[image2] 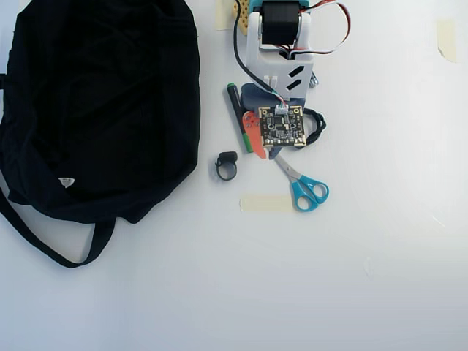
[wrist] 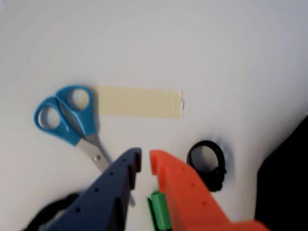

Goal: Put the bike light into the black bag

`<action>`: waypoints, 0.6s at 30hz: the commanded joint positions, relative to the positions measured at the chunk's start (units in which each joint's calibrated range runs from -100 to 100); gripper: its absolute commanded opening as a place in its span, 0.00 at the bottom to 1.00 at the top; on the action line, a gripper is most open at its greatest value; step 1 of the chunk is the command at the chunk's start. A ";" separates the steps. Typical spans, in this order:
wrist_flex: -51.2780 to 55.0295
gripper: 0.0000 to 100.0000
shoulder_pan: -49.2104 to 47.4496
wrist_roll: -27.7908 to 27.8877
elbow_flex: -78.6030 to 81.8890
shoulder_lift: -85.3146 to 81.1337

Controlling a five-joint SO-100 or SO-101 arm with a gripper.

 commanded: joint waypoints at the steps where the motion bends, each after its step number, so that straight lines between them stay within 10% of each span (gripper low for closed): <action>1: 3.61 0.03 0.22 4.40 -1.79 -1.29; 18: 4.99 0.02 3.89 15.09 1.09 -0.37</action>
